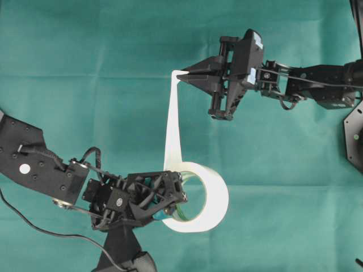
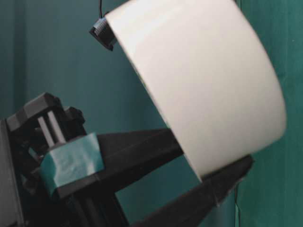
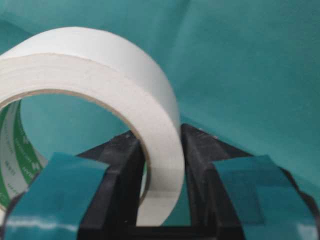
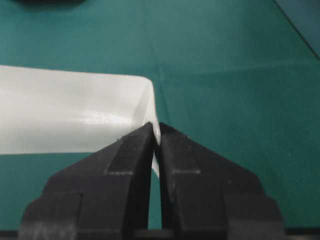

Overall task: Peel off the duct tape with your right arm.
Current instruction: 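Hold the roll with left gripper while right gripper pulls tape upward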

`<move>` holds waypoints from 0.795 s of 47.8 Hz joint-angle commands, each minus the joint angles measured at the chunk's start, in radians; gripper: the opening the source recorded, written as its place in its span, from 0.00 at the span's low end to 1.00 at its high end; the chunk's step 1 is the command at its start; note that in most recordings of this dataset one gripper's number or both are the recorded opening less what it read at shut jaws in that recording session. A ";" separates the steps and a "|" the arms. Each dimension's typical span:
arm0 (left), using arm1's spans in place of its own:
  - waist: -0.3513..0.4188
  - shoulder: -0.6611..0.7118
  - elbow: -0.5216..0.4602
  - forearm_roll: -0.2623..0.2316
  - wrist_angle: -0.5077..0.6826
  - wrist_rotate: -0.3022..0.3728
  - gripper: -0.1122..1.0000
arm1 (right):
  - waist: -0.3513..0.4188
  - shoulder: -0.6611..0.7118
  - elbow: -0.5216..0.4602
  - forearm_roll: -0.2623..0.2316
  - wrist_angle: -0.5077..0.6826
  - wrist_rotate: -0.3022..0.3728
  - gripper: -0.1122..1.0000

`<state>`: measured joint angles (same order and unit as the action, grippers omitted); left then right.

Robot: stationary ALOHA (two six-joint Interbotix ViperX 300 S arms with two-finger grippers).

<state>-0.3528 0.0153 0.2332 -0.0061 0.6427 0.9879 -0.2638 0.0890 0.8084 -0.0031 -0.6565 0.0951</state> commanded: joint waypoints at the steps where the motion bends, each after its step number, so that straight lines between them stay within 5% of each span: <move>1: -0.054 -0.043 -0.025 -0.009 -0.025 0.006 0.28 | -0.094 0.005 -0.026 0.011 0.005 0.000 0.02; 38: -0.060 -0.043 -0.028 -0.009 -0.067 0.006 0.28 | -0.126 0.077 -0.071 0.011 0.011 0.000 0.02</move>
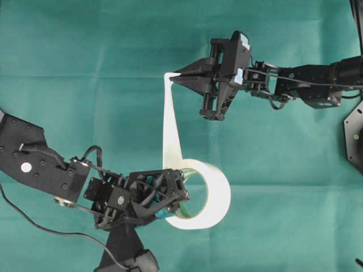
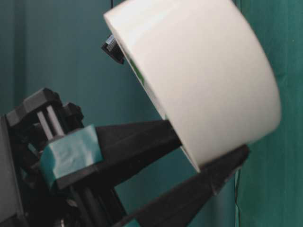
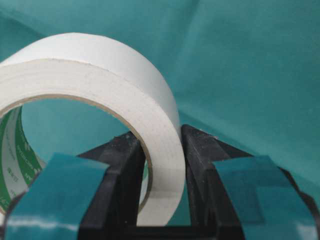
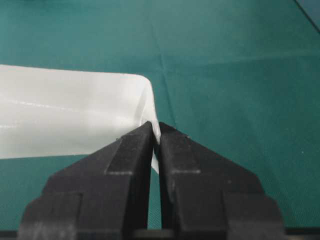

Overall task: Peel off the duct tape with your right arm.
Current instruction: 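Hold the roll with left gripper while right gripper pulls tape upward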

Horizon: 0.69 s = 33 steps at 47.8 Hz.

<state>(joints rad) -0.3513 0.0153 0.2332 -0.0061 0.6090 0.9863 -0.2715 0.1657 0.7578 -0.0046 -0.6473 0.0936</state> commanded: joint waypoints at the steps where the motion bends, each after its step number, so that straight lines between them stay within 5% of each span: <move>1: -0.063 -0.043 -0.028 -0.009 -0.034 0.008 0.28 | -0.120 0.002 -0.020 0.012 0.002 0.003 0.02; 33: -0.071 -0.044 -0.023 -0.009 -0.035 0.031 0.28 | -0.138 0.029 -0.035 0.009 0.023 0.003 0.02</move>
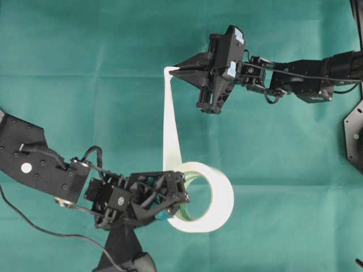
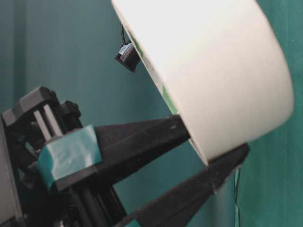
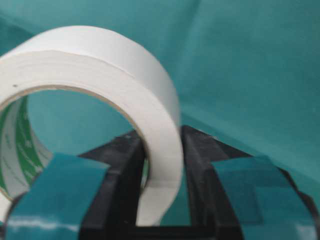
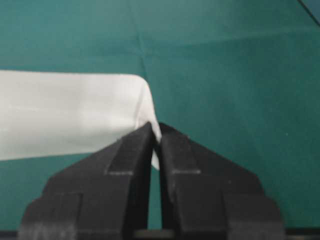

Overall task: Peel off the duct tape with your right arm.
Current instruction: 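Hold the roll with left gripper while right gripper pulls tape upward, then open the right gripper to release the peeled tape strip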

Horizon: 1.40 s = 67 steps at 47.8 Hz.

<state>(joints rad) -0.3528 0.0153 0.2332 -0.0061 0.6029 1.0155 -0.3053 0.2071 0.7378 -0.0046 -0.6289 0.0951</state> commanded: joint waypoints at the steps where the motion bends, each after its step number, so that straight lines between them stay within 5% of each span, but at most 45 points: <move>1: -0.069 -0.044 -0.021 -0.009 -0.029 0.000 0.28 | -0.104 -0.015 -0.014 0.009 0.005 0.003 0.02; 35: -0.058 -0.046 0.025 -0.009 -0.032 -0.006 0.28 | -0.104 -0.060 -0.025 0.000 0.071 0.000 0.03; 43: -0.051 -0.049 0.035 -0.009 -0.032 -0.006 0.28 | -0.104 -0.074 -0.023 0.000 0.071 -0.006 0.22; 52: -0.043 -0.055 0.040 -0.009 -0.032 -0.006 0.28 | -0.104 -0.120 -0.005 -0.002 0.069 -0.011 0.67; 67: 0.011 -0.106 0.052 -0.009 -0.032 -0.005 0.28 | -0.104 -0.199 0.067 0.000 0.074 -0.008 0.67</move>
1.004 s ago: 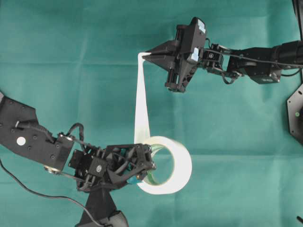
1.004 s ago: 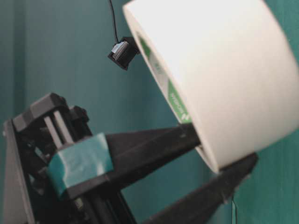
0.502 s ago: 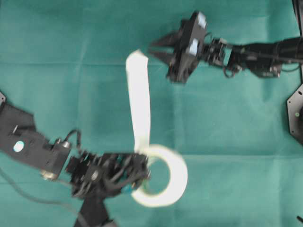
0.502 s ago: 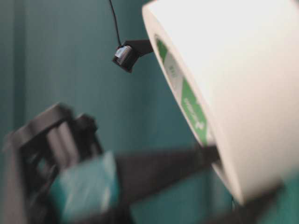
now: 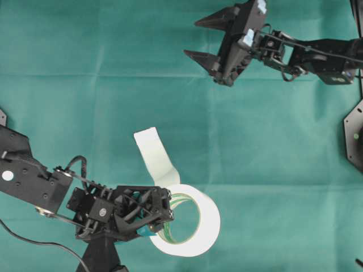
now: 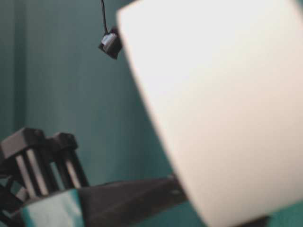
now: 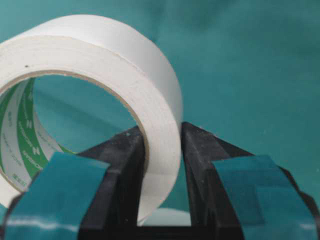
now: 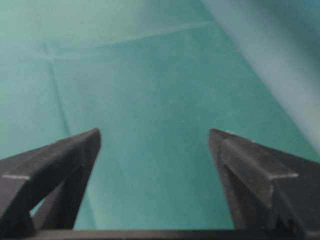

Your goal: Peel off the duct tape with your right arm.

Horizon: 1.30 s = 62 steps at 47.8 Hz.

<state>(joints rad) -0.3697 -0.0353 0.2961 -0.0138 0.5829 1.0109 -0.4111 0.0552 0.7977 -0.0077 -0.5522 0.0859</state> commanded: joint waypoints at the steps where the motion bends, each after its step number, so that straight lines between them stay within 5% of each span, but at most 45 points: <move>1: 0.037 -0.060 -0.008 -0.002 -0.012 0.000 0.28 | 0.003 -0.054 0.015 0.002 -0.002 0.003 0.67; 40: 0.563 -0.301 0.250 -0.002 -0.238 0.009 0.28 | 0.087 -0.212 0.181 0.003 -0.003 0.009 0.67; 62: 0.618 -0.390 0.367 -0.011 -0.422 -0.054 0.28 | 0.091 -0.212 0.183 0.003 -0.008 0.009 0.67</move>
<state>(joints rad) 0.2470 -0.4111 0.6780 -0.0184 0.2010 0.9771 -0.3237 -0.1381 0.9863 -0.0061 -0.5507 0.0936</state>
